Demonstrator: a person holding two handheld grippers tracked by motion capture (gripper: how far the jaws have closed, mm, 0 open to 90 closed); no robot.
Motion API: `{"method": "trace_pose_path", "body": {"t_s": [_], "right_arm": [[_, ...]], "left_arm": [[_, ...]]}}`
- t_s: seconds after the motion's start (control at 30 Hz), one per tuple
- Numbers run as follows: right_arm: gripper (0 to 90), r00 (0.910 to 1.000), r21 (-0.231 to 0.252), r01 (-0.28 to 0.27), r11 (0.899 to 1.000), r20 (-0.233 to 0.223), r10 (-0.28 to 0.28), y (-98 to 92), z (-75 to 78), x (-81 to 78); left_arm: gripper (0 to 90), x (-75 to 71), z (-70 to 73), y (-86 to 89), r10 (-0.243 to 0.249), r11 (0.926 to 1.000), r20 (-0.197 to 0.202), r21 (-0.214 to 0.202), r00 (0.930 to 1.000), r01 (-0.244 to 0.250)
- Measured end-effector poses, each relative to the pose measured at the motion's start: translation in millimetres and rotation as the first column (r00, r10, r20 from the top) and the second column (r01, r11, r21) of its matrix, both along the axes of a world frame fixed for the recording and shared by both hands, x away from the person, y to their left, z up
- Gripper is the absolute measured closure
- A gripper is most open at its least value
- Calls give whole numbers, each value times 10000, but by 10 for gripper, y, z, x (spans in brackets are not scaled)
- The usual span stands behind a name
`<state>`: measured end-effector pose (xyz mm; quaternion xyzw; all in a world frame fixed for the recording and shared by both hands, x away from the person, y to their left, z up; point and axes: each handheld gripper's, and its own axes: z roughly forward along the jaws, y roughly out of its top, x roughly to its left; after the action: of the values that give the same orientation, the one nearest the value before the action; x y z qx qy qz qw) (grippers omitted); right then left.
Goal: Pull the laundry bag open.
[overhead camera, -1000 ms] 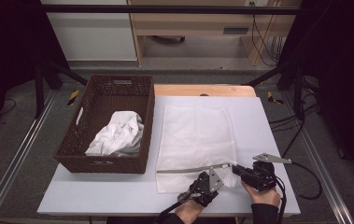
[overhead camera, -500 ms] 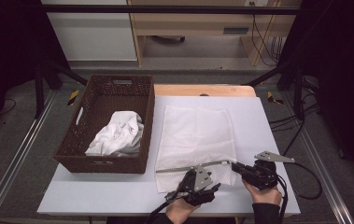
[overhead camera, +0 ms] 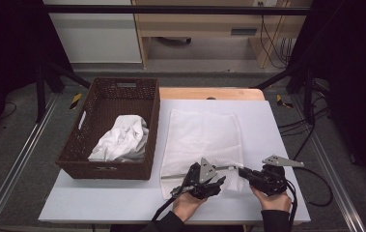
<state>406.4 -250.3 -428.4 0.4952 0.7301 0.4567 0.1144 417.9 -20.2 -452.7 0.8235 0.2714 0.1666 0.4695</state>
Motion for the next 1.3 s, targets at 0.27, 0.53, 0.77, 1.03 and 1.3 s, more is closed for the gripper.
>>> {"method": "trace_pose_path", "body": {"t_s": [0.27, 0.53, 0.77, 1.03, 1.3], "right_arm": [[848, 9998, 16, -195, 9998, -6, 195, 20, 10, 13], [848, 9990, 16, -380, 9993, -222, 380, 58, -6, 24], [849, 9984, -2, -498, 9988, -285, 498, 78, -10, 35], [849, 9970, 68, -563, 9984, -524, 566, 90, -29, 44], [849, 9971, 52, -511, 9987, -569, 513, 75, -32, 50]], "left_arm": [[584, 59, -28, -125, 62, 9994, 338, 324, 9994, -73], [611, 86, -69, -178, 181, 9989, 570, 429, 9982, -205], [613, 81, -87, -289, 264, 9974, 679, 646, 9973, -308], [599, 77, -67, -280, 514, 9957, 1002, 715, 9936, -587], [603, 113, -137, -334, 472, 9959, 684, 734, 9965, -522]]}}
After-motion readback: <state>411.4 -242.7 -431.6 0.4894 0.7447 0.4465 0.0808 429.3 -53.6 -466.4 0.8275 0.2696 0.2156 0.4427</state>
